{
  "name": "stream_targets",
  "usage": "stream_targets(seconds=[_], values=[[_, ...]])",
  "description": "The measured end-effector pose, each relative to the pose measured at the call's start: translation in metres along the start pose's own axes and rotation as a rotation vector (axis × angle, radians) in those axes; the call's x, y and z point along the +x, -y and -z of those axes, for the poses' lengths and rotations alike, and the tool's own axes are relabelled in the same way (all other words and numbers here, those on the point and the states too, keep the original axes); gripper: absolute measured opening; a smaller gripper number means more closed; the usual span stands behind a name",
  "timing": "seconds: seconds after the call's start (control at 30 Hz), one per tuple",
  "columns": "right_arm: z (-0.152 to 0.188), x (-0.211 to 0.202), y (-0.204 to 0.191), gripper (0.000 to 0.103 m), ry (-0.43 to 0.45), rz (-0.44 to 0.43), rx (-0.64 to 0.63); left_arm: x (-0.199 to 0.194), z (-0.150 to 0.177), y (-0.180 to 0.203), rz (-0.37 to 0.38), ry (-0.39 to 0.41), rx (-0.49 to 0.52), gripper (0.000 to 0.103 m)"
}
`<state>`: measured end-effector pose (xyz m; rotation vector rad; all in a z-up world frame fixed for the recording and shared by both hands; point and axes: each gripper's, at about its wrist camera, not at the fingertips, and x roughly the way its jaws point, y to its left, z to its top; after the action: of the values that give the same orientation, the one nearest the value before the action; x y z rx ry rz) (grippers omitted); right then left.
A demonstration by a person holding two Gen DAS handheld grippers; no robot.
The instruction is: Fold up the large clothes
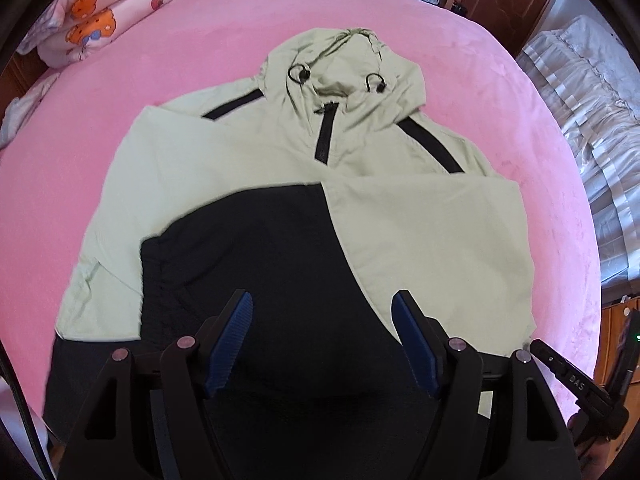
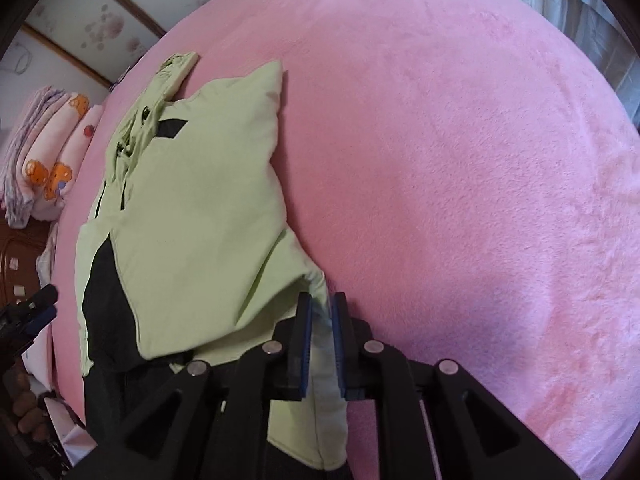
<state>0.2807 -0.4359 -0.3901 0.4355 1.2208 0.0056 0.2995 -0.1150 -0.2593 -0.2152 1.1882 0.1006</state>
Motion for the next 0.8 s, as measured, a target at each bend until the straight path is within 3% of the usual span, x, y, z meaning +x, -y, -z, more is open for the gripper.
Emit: stream_targets(seconds=[0.13, 0.37, 0.53, 0.6, 0.8], values=[[0.004, -0.019, -0.016, 0.010, 0.016, -0.019, -0.112, 0.011, 0.020, 0.007, 0.059, -0.026, -0.043, 0.071], [0.005, -0.015, -0.078, 0.010, 0.007, -0.163, -0.303, 0.031, 0.041, 0.026, 0.131, -0.068, -0.072, 0.070], [0.010, 0.011, -0.118, 0.009, -0.032, -0.219, -0.401, 0.039, 0.047, 0.029, 0.171, -0.090, -0.086, 0.052], [0.013, 0.021, -0.129, 0.007, -0.049, -0.230, -0.422, 0.045, 0.049, 0.028, 0.178, -0.109, -0.097, 0.034], [0.016, 0.048, -0.132, 0.002, -0.104, -0.238, -0.416, 0.067, 0.056, 0.020, 0.167, -0.150, -0.110, 0.015]])
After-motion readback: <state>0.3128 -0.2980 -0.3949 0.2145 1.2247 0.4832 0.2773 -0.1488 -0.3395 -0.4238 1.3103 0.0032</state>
